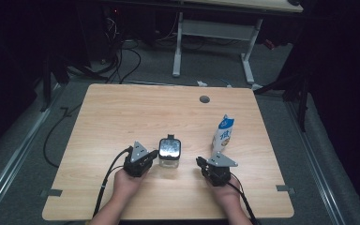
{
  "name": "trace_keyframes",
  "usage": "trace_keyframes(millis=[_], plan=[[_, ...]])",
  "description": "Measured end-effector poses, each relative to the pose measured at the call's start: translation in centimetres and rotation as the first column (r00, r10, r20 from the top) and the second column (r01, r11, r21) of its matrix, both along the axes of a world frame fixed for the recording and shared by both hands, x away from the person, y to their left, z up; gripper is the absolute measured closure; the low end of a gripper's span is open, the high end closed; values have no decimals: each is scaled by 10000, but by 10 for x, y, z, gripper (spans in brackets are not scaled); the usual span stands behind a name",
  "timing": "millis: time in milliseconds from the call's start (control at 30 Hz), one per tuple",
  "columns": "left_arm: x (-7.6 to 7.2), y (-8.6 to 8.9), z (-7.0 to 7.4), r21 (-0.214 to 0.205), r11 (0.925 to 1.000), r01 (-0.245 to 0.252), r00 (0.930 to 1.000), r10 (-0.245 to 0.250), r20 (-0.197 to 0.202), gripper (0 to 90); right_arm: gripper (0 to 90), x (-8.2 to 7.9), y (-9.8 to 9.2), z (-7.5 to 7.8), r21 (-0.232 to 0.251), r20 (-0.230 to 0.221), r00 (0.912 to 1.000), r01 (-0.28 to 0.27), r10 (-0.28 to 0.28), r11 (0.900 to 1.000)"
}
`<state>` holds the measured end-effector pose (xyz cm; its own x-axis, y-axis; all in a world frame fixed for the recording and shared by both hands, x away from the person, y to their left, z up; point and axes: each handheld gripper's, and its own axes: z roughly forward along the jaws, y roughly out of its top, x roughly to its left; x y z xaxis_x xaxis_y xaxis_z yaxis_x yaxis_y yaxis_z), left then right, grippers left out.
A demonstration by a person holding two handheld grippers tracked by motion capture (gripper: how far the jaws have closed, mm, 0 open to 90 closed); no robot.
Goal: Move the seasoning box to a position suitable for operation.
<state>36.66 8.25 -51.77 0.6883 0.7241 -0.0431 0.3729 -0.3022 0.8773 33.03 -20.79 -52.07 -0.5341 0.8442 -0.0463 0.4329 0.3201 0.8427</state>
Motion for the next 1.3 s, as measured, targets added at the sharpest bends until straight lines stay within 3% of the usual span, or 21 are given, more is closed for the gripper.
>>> trace_keyframes(millis=[367,1000,1067,1133,1167,1200,1233,1300], plan=[[-19,-15,3,8,9982,600,9982,-600,39,900,846,0,-3,1,2,21,10000,39,-39,10000],[-32,-44,3,1,9876,1571,9876,-1571,1,900,848,0,-5,1,-48,28,9999,107,-107,9999],[-32,-41,4,53,9891,1469,9891,-1469,77,900,849,0,-5,1,-21,53,10000,66,-66,10000],[-28,-33,5,120,9934,1142,9933,-1144,165,900,853,-1,-3,2,8,48,10000,26,-26,10000],[-21,-24,5,84,9974,713,9973,-715,165,900,865,-1,-2,2,24,62,10000,-35,35,10000],[-21,-24,5,84,9974,713,9973,-715,165,900,865,-1,-2,2,24,62,10000,-35,35,10000],[-11,-16,5,-167,9994,289,9996,-288,78,900,898,-1,0,2,-10,117,9999,-69,69,10000],[-4,-13,5,-354,9993,108,9999,-108,5,900,900,-1,0,2,-33,94,9999,-104,104,9999]])
